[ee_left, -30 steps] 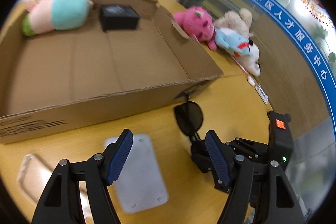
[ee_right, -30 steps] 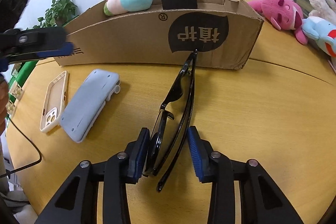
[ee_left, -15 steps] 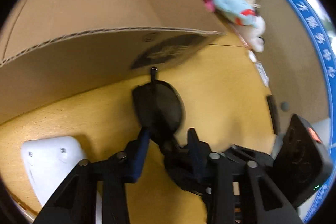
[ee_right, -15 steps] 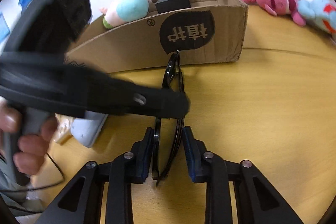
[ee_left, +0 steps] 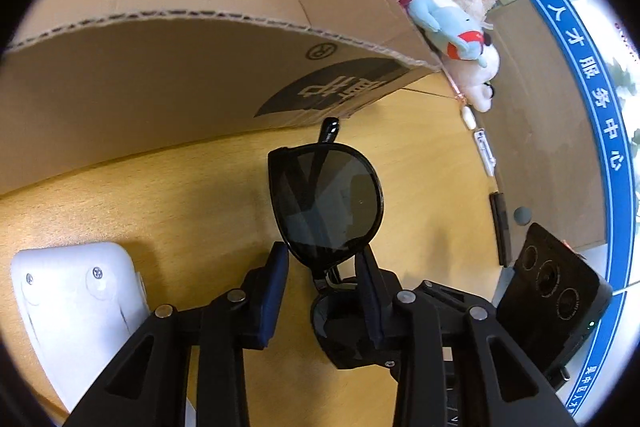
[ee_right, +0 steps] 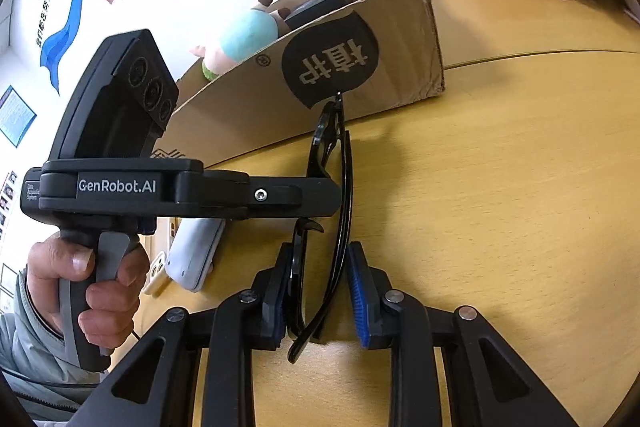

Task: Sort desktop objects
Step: 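Lift the sunglasses with both grippers and carry them over the cardboard box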

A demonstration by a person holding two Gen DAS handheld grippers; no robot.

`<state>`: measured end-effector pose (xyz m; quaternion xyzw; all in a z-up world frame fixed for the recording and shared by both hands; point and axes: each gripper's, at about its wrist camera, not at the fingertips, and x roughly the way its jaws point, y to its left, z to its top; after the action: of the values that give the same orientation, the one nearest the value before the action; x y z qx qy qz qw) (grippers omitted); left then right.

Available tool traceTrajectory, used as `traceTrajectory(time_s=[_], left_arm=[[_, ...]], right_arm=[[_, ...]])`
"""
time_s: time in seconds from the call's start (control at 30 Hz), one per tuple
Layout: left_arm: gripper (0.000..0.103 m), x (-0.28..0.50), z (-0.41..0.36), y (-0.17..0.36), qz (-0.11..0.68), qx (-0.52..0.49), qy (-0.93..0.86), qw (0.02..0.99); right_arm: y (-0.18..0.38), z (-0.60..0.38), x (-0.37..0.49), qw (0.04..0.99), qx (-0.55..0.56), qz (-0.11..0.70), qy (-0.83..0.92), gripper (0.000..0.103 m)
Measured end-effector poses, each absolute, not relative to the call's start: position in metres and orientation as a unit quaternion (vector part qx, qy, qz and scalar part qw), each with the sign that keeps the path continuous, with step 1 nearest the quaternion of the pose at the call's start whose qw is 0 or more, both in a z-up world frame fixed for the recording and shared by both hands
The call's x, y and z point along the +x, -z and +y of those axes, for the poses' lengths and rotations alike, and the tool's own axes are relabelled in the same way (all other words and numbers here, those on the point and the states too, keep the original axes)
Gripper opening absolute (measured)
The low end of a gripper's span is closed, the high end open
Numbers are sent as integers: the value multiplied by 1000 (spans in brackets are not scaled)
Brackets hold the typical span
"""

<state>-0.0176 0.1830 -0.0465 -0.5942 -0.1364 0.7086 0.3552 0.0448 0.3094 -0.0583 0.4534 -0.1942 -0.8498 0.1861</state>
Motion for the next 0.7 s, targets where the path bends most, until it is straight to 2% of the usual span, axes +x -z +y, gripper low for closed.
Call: traceTrajectory(time_s=[0.07,0.1,0.17,0.2,0.3,0.43,0.7], left_arm=[[30,-16,182,42,-140,-588,-710,363],[23,-15,182,37,-146,-585,-705,374],[20,-10,185,26,-129,-573,-710,390],[20,-9,186,20,-125,-565,-715,393],[20,-13,177,-1,-135,-542,-728,397],[20,-21,162,-23,-140,-519,-743,400],[20,-54,150,-78,-130,-467,-774,407]], right_arm=[[53,308,48,190,449,-193,851,25],[50,308,50,190,447,-191,853,25],[40,305,53,200,438,-190,856,24],[33,302,54,212,429,-193,857,7],[7,281,56,213,413,-146,873,7],[-17,279,52,232,391,-145,879,6],[-74,255,23,250,351,-80,899,6]])
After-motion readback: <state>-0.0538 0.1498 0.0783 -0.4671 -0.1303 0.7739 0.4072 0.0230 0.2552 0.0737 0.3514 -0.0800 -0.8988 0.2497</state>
